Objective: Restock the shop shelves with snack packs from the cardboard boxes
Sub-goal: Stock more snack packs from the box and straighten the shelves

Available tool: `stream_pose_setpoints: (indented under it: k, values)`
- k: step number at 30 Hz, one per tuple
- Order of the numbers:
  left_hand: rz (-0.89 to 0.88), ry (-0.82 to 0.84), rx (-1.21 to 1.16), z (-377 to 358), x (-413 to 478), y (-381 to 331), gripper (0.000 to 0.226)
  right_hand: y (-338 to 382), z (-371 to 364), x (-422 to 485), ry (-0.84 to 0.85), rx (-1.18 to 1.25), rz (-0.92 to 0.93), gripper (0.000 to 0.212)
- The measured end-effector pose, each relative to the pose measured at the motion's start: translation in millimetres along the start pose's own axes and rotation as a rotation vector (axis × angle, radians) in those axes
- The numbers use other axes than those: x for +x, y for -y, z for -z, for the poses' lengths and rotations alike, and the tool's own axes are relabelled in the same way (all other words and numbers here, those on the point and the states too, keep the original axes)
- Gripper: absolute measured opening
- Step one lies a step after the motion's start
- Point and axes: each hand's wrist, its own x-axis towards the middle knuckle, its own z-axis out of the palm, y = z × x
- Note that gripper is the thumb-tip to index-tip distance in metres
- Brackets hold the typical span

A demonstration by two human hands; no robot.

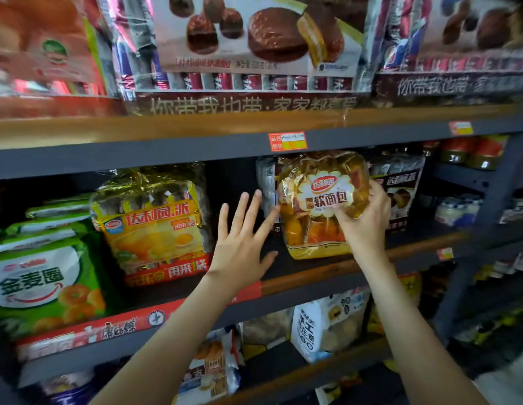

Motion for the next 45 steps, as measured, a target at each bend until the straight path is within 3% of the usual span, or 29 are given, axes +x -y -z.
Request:
stream_pose_setpoints:
  k: [3, 5, 7, 18, 23, 27, 30, 33, 35, 37, 45]
  values:
    - [0.022, 0.0, -0.044, -1.5, 0.9, -12.4, 0.086, -18.5, 14.5, 13.3, 0.164, -0.055, -0.222, 0.109]
    - [0.052, -0.002, -0.095, -0.8, -0.7, -15.4, 0.084, -24.5, 19.7, 17.2, 0.322, 0.098, -0.276, 0.095]
    - [0.082, -0.01, -0.138, 1.6, -3.0, -14.9, 0.085, -26.6, 19.9, 14.6, 0.402, 0.144, -0.237, 0.076]
    - [0.091, -0.021, 0.048, 12.9, -24.4, 8.7, 0.082, 7.5, -33.9, -19.9, 0.679, 0.236, -0.011, 0.085]
    - [0.145, -0.089, 0.15, 24.9, -38.0, 34.6, 0.082, 20.8, -69.4, -24.9, 0.668, 0.14, 0.102, 0.096]
    - [0.225, -0.012, 0.203, 23.1, -47.4, 57.9, 0.108, 19.4, -84.4, -18.7, 0.593, -0.197, 0.232, 0.101]
    - [0.268, 0.085, 0.236, 13.9, -52.7, 70.6, 0.122, 19.1, -86.2, -20.1, 0.43, -0.362, 0.339, 0.117]
    - [0.277, 0.122, 0.254, 4.8, -55.5, 78.2, 0.127, 22.6, -85.7, -22.8, 0.422, -0.395, 0.629, 0.131]
    - [0.276, 0.102, 0.264, 3.8, -53.9, 80.9, 0.127, 27.6, -88.3, -26.8, 0.491, -0.452, 0.842, 0.132]
    - [0.273, 0.067, 0.277, 6.7, -49.8, 83.9, 0.125, 30.5, -95.5, -31.6, 0.525, -0.528, 0.941, 0.13]
    - [0.233, 0.072, 0.292, 4.1, -42.0, 92.6, 0.124, 45.0, -125.0, -41.8, 0.54, -0.655, 0.814, 0.118]
